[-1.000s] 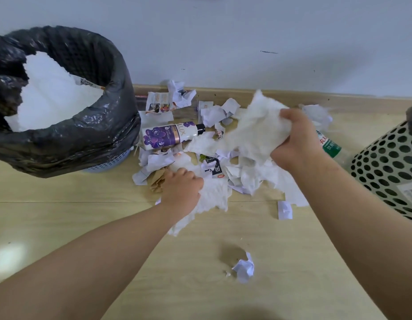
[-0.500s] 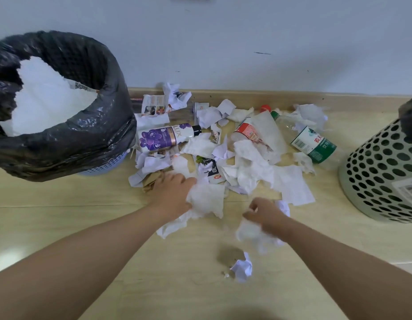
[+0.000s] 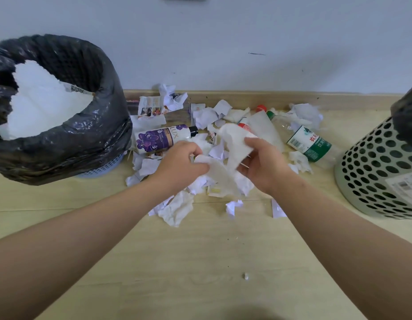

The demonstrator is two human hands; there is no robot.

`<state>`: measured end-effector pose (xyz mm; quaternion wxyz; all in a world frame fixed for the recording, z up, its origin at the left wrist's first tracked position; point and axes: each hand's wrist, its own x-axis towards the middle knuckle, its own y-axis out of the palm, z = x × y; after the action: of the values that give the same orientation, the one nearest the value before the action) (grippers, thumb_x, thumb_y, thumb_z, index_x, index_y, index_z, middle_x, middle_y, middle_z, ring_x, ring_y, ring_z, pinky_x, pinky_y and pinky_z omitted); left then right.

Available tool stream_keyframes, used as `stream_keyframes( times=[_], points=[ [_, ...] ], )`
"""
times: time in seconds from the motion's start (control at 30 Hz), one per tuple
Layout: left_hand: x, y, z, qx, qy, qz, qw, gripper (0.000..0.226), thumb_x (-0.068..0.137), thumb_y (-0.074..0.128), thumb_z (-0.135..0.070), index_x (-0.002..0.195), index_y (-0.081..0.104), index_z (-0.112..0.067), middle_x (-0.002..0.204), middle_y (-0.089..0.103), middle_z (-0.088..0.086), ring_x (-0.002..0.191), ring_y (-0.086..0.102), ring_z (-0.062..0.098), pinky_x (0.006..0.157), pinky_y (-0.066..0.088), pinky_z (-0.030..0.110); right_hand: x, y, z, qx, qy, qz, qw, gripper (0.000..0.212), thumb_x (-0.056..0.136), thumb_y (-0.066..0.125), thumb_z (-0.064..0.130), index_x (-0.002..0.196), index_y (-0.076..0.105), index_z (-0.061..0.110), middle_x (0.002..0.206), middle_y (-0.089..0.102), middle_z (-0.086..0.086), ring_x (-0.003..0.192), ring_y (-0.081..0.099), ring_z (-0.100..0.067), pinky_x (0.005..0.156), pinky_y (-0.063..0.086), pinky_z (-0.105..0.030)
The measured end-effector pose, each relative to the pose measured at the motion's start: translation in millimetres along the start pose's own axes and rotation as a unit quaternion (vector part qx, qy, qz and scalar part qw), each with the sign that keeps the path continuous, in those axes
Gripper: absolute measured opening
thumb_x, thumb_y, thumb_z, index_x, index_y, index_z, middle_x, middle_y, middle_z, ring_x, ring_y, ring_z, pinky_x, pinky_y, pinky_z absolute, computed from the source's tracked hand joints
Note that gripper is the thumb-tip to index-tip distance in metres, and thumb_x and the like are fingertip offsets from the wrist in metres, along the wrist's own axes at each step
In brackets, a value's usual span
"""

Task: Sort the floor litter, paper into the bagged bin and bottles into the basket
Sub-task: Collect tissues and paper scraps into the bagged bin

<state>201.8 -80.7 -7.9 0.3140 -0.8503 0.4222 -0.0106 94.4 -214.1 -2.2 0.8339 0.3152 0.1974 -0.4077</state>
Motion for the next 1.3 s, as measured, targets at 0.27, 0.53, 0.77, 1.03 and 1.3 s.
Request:
stream_keyframes(
  times=[0.27, 0.53, 0.77, 1.03, 1.3],
  points=[
    [3, 14, -9, -0.392, -0.186, -0.020, 0.901, 0.013, 0.090, 0.059, -0.013, 0.089, 0.047, -0.018, 0.104, 0.062, 0.017, 0.083, 0.062, 0.029, 0.074, 0.054, 0.042, -10, 31, -18, -0.129, 0.049, 0.141, 0.980, 0.012, 0.094, 0.044, 0.011, 0.101, 0.052, 0.006, 0.081, 0.060, -0.011, 0.067, 0.062, -0.020, 0.063, 0.052, -0.027],
    [16, 8, 52, -0.207, -0.241, -0.085, 0.944, 0.030, 0.090, 0.044, -0.003, 0.072, 0.054, -0.025, 0.093, 0.055, 0.006, 0.066, 0.046, 0.020, 0.054, 0.035, 0.025, 8, -33, -42, -0.516, -0.095, -0.151, 0.838, 0.023, 0.088, 0.048, 0.008, 0.106, 0.056, 0.018, 0.098, 0.057, -0.001, 0.076, 0.053, -0.014, 0.062, 0.040, -0.025],
    [13, 17, 57, -0.106, -0.248, -0.017, 0.963, 0.029, 0.087, 0.040, -0.003, 0.074, 0.058, -0.021, 0.084, 0.057, 0.001, 0.071, 0.049, 0.017, 0.054, 0.035, 0.024, 28, -68, -53, -0.719, -0.029, -0.042, 0.693, 0.067, 0.083, 0.061, 0.021, 0.141, 0.033, 0.038, 0.153, 0.018, -0.001, 0.133, 0.029, -0.029, 0.106, 0.030, -0.038],
    [5, 33, 47, -0.113, -0.227, 0.022, 0.967, 0.023, 0.084, 0.046, -0.004, 0.082, 0.060, -0.021, 0.093, 0.056, 0.002, 0.070, 0.046, 0.016, 0.056, 0.034, 0.025, 26, -47, -58, -0.620, -0.066, -0.076, 0.778, 0.019, 0.093, 0.051, 0.022, 0.103, 0.065, 0.012, 0.091, 0.057, -0.001, 0.095, 0.055, -0.027, 0.073, 0.041, -0.029],
    [11, 23, 31, -0.166, -0.181, -0.039, 0.968, 0.022, 0.088, 0.049, -0.008, 0.080, 0.059, -0.027, 0.089, 0.053, -0.002, 0.064, 0.044, 0.013, 0.057, 0.035, 0.026, 25, -21, -20, -0.306, -0.108, -0.120, 0.938, 0.029, 0.094, 0.055, 0.022, 0.095, 0.062, -0.005, 0.086, 0.054, -0.007, 0.079, 0.049, -0.019, 0.073, 0.040, -0.031]
  ],
)
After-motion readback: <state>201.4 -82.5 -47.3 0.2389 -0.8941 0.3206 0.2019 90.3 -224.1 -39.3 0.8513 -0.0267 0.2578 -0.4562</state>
